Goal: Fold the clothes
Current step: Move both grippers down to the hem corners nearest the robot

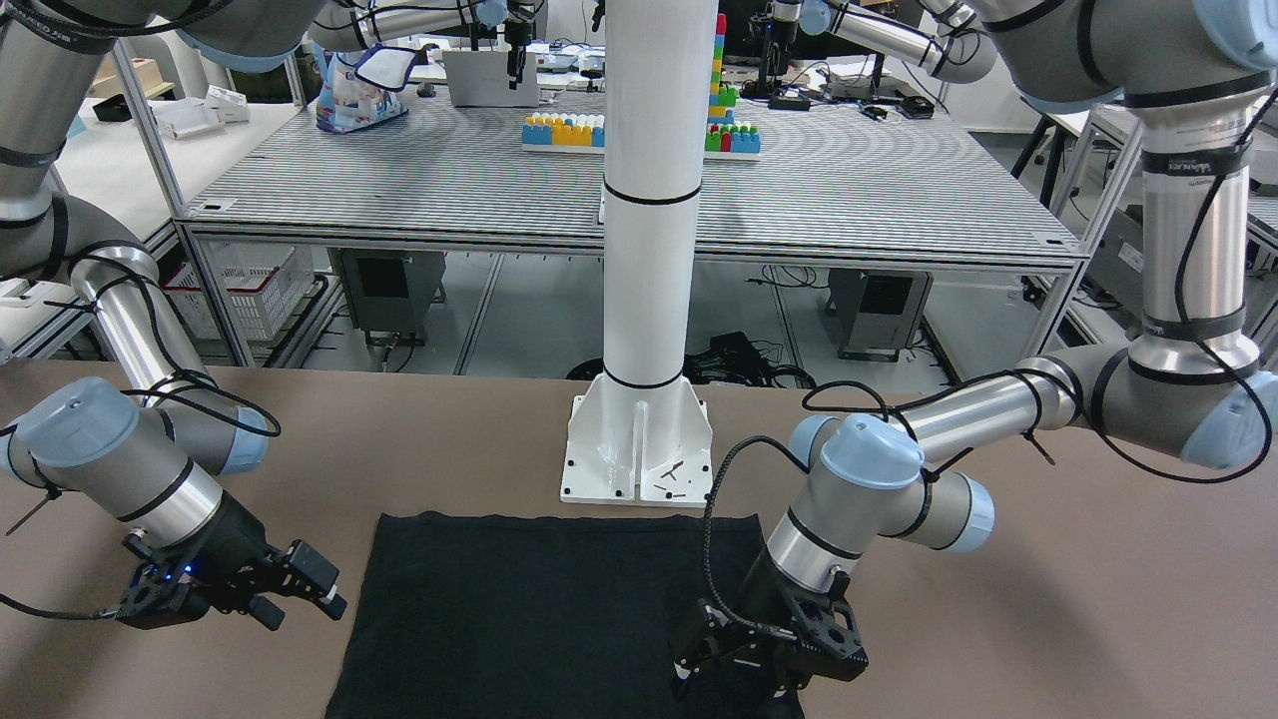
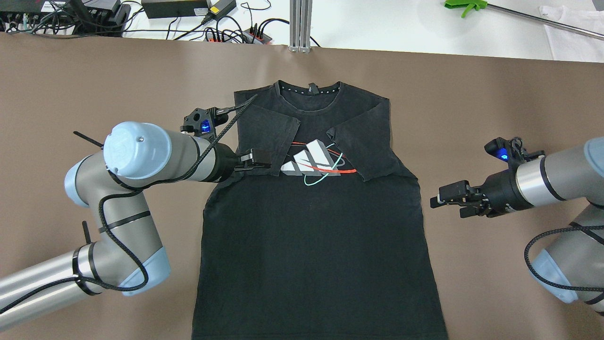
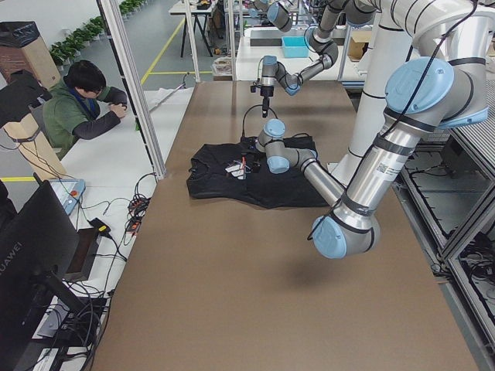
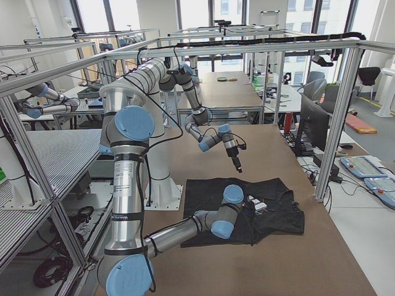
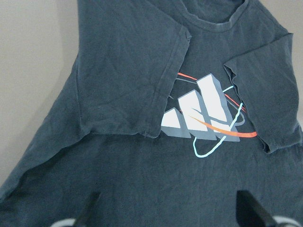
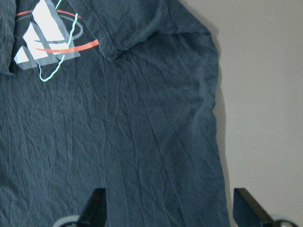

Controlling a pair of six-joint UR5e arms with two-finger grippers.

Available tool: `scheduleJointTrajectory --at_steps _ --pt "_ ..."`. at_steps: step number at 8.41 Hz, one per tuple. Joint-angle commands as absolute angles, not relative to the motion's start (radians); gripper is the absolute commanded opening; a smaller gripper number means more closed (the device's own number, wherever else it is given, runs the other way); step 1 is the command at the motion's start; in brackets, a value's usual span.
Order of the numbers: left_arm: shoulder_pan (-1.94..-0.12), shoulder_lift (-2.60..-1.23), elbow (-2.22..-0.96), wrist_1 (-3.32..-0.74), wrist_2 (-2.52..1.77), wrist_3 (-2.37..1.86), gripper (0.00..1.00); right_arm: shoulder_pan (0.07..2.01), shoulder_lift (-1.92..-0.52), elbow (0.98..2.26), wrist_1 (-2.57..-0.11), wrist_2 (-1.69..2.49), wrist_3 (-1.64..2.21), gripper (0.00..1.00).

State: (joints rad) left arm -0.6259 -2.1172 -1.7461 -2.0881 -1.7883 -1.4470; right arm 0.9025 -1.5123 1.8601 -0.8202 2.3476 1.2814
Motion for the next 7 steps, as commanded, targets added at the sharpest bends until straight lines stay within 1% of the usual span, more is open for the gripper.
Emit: scheduleJointTrajectory --at_steps 1,2,4,7 --pt "-0.54 -1.987 -1.853 -2.089 -1.699 -1.476 1.0 0.786 -1.621 1.855 -0.616 2.376 1.334 0.94" --pt "-0.51 -1.983 -1.853 -2.089 -1.668 -1.492 1.0 0.738 -1.653 1.842 -0.573 2.372 1.336 0.94" --pt "-0.503 -1.982 -1.862 -2.089 -1.66 -1.494 1.0 0.639 -1.669 1.798 -0.505 2.329 1.338 0.94" --pt "-0.503 -1.957 -1.864 -2.089 -1.658 -1.496 1.0 0.563 -1.681 1.711 -0.393 2.316 1.339 0.94"
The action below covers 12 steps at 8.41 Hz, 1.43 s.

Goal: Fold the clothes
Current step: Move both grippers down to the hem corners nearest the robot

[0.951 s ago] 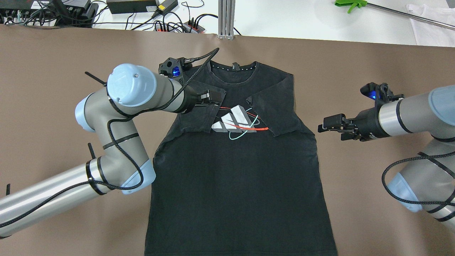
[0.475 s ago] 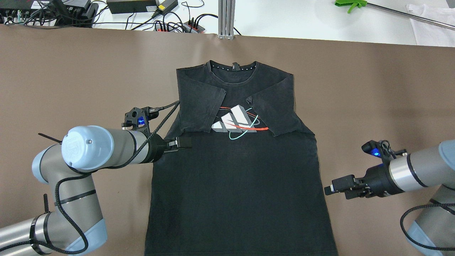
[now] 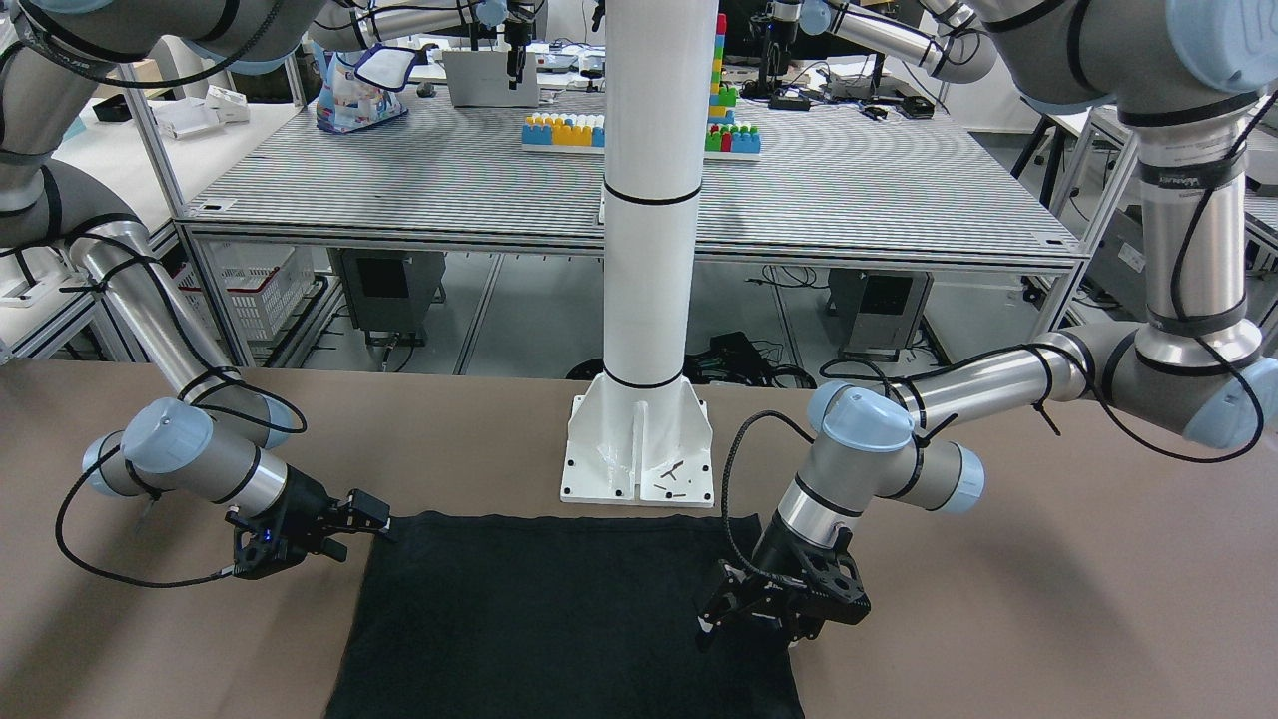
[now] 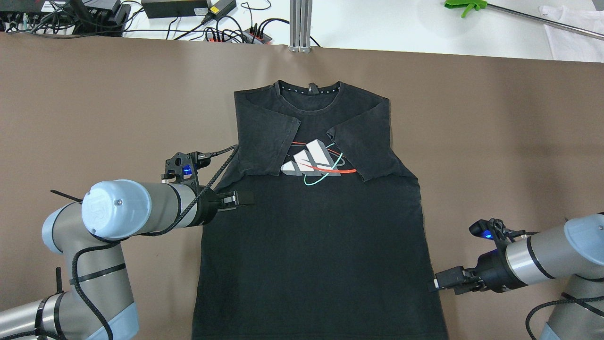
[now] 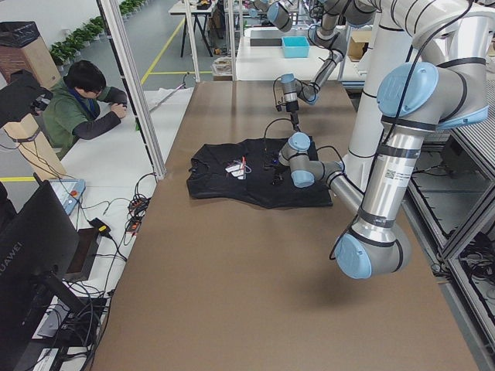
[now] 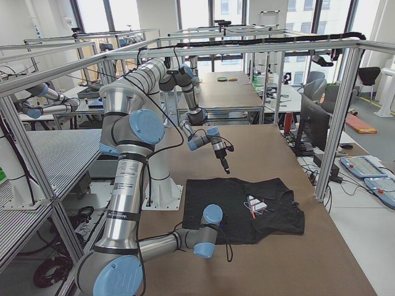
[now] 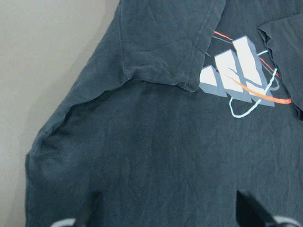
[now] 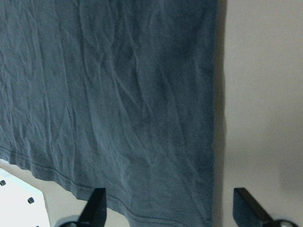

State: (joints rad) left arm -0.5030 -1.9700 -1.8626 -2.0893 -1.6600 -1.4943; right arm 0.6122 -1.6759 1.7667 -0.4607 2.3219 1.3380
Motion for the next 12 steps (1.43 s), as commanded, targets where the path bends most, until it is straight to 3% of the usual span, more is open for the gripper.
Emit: scheduleJointTrajectory --at_steps 1,7,9,12 --pt "-0.502 -1.947 -1.867 -2.089 -1.657 -1.494 1.0 0.548 -1.683 1.709 -0.388 2.316 1.339 0.94" --pt "-0.502 -1.948 -1.864 -2.091 -1.657 -1.494 1.0 0.497 -1.684 1.707 -0.373 2.321 1.39 0.92" --pt "-0.502 -1.95 -1.867 -2.091 -1.657 -1.494 1.0 0.497 -1.681 1.706 -0.373 2.315 1.456 0.42" --pt "-0.502 -1.95 -1.864 -2.091 -1.658 -1.494 1.0 0.497 -1.678 1.704 -0.373 2.315 1.456 0.01"
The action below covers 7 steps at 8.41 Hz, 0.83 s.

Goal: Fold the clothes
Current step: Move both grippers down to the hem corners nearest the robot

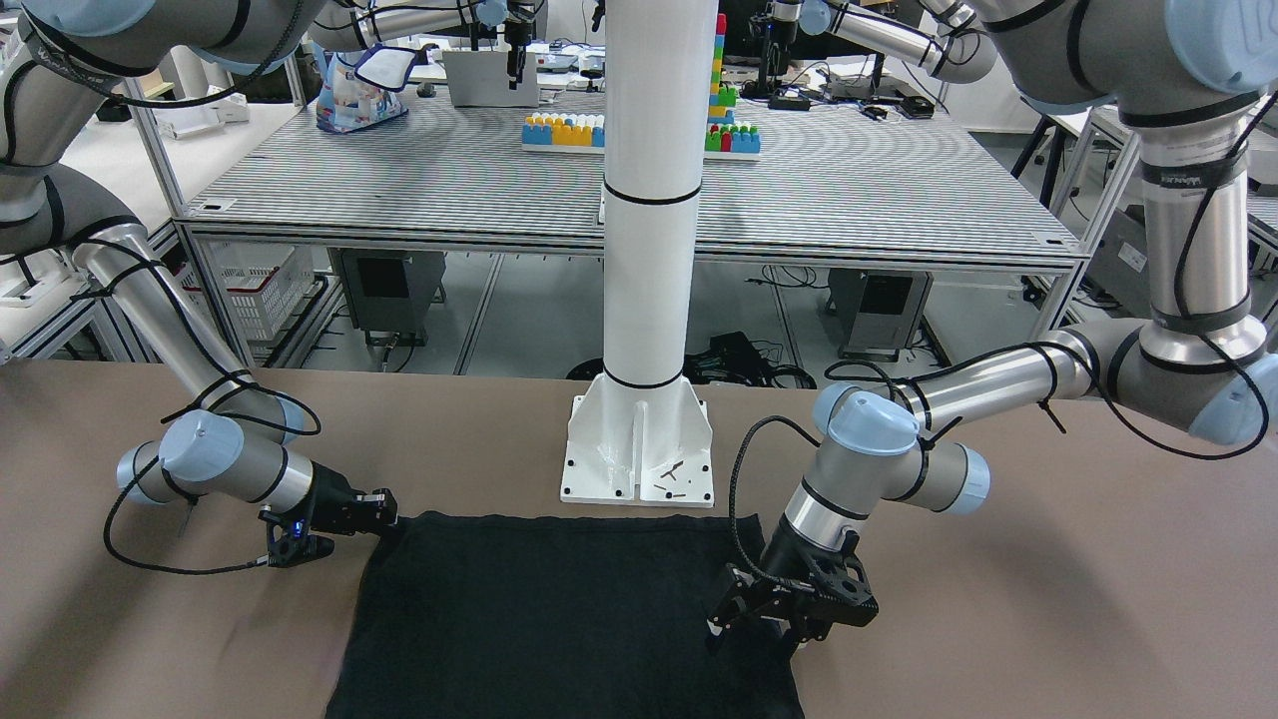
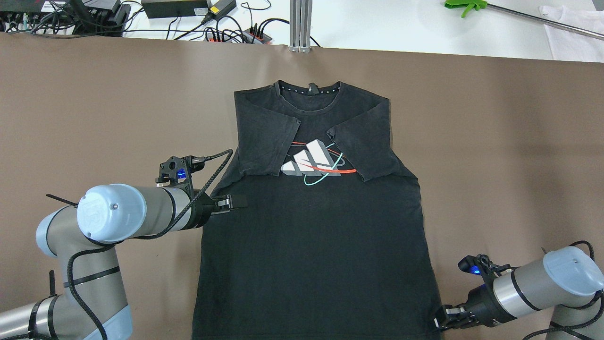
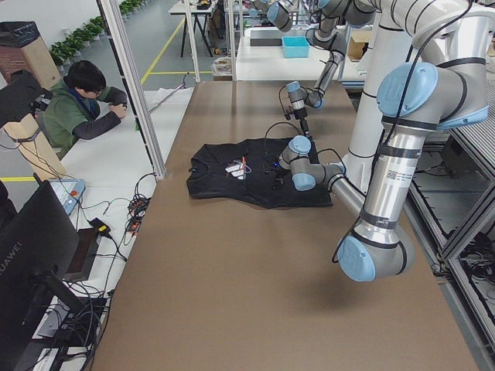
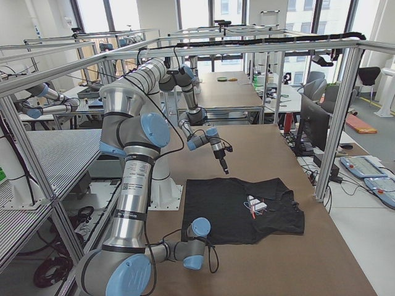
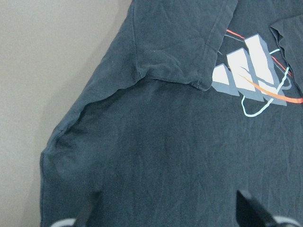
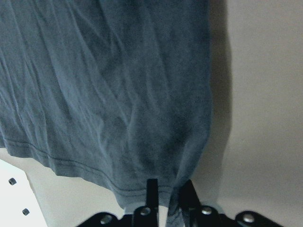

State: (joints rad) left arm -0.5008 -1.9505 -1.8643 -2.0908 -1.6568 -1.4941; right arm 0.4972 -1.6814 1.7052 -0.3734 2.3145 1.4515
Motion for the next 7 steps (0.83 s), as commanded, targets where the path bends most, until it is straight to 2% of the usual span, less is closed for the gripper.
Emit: scheduleJointTrajectory --at_steps 1,7 --pt "-0.502 -1.951 -1.864 -2.091 -1.658 -1.494 1.0 0.497 -1.677 1.706 -0.373 2.313 1.454 0.0" --pt "-0.439 -1.888 -1.901 -2.155 -1.657 -1.544 1.0 0.508 -1.681 1.703 -0.244 2.333 1.456 0.0"
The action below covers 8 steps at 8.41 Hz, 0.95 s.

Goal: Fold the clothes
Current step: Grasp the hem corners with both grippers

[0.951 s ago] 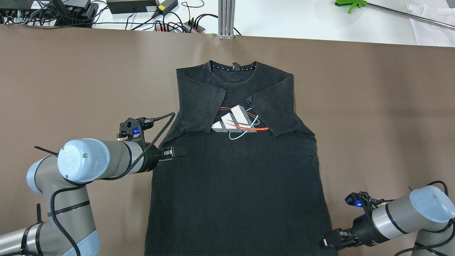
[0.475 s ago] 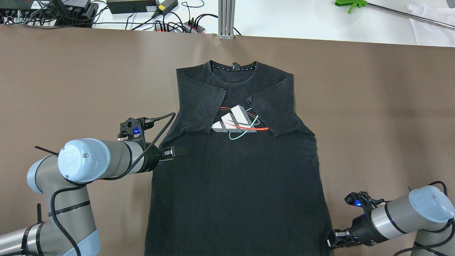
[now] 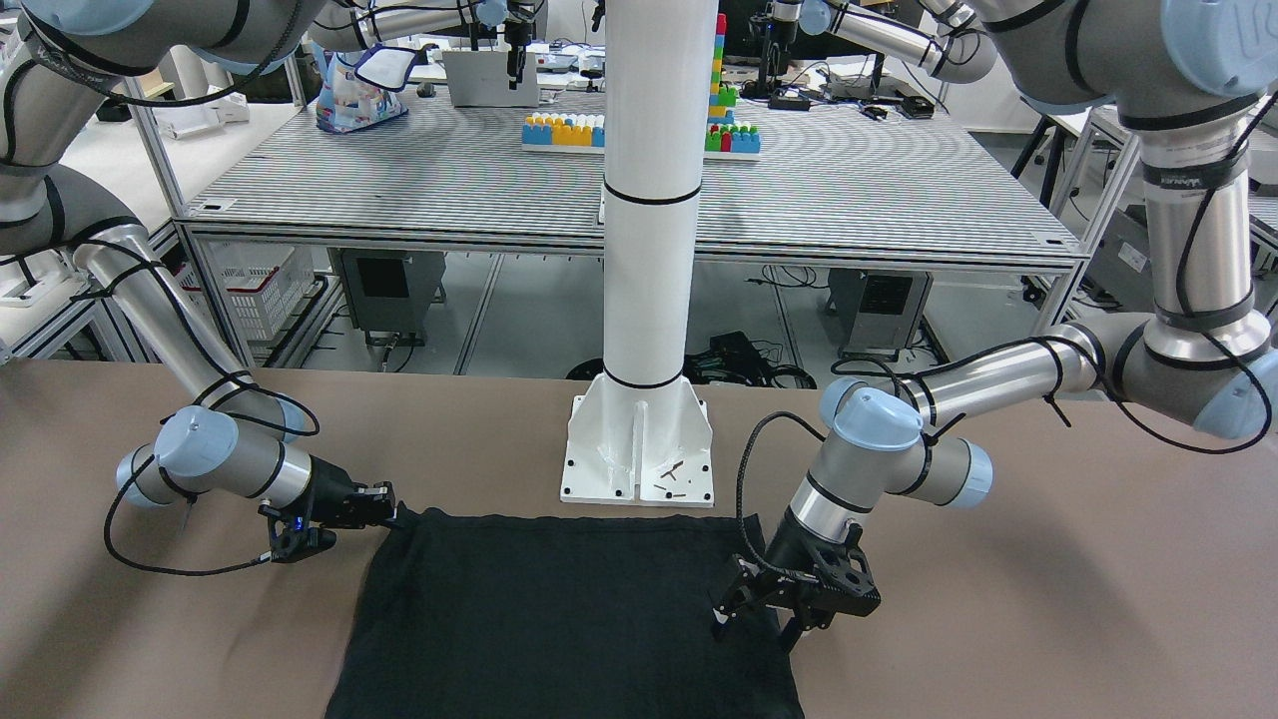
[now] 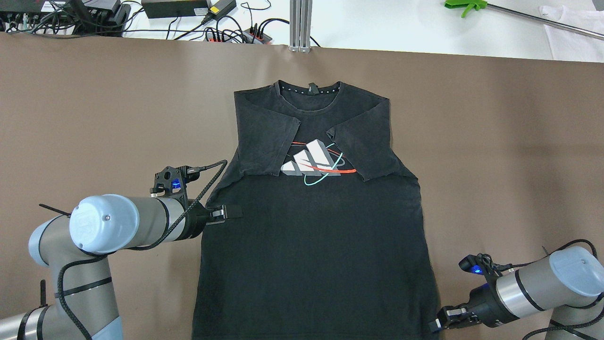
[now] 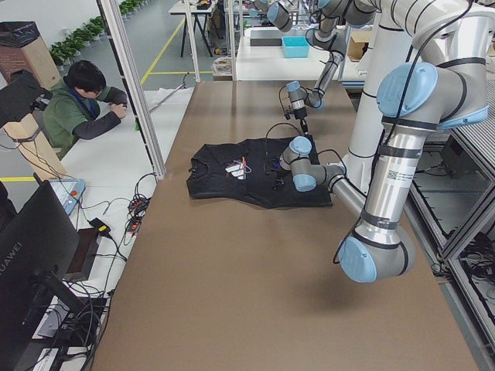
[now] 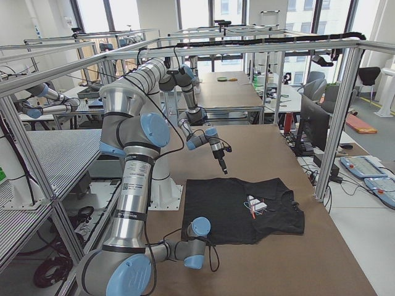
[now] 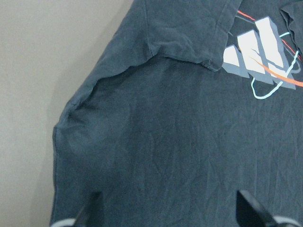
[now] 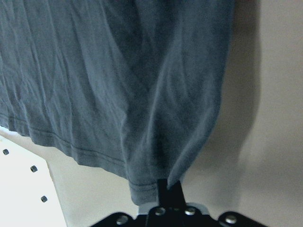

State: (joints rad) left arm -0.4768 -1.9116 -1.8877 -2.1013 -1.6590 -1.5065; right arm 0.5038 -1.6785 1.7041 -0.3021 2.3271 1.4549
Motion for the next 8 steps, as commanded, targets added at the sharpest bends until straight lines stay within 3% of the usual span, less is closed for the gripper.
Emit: scheduleJointTrajectory --at_steps 1,5,8 --pt "-0.396 -1.831 -1.904 -2.237 -1.628 -1.564 1.0 0.514 -1.683 1.703 -0.218 2.333 1.457 0.0" --pt "-0.117 -1.675 -2.063 -2.263 -1.397 -1.641 1.0 0.7 -1.678 1.703 -0.201 2.501 1.456 0.0" --pt "-0.031 -1.594 -2.051 -2.263 -1.31 -1.675 1.0 0.712 -1.672 1.704 -0.199 2.511 1.456 0.0"
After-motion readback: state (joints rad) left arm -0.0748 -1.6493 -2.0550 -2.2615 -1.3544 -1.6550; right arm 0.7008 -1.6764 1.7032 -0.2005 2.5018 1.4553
